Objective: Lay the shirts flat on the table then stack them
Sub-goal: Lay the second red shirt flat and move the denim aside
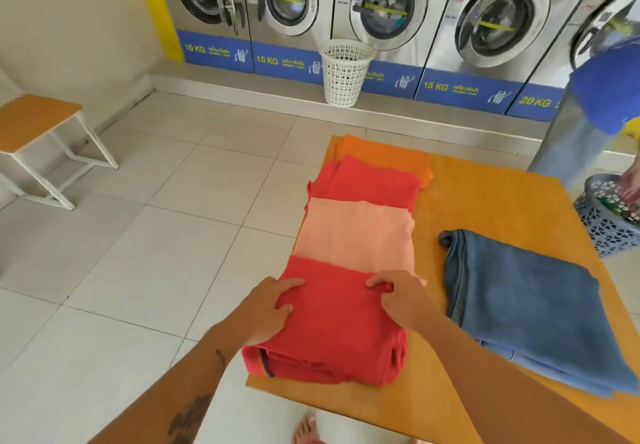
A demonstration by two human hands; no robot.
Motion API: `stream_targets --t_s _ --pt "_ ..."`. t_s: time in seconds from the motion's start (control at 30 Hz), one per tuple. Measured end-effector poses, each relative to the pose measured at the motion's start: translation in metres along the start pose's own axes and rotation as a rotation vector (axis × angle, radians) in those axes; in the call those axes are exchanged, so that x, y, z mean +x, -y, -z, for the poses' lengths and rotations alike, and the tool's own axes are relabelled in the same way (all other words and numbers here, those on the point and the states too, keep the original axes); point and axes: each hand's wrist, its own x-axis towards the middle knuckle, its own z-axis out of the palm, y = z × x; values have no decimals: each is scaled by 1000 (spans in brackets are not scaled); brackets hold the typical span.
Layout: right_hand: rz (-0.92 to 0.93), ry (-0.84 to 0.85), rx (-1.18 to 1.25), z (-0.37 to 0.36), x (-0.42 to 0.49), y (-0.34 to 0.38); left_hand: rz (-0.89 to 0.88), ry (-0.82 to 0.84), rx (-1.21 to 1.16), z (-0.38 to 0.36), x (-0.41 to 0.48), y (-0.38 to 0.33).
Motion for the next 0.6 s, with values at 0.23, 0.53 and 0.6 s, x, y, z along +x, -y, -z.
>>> stream_targets --t_s 0.23,0.53,0.6 --pt "31 -87 50 24 -18 -13 -150 -382 34 4 17 -29" --pt "-79 -277 84 98 -56 -68 -523 -279 -53 -46 60 -152" --pt "-116 -313 91 120 -65 -91 -538 -251 -104 -68 67 -181"
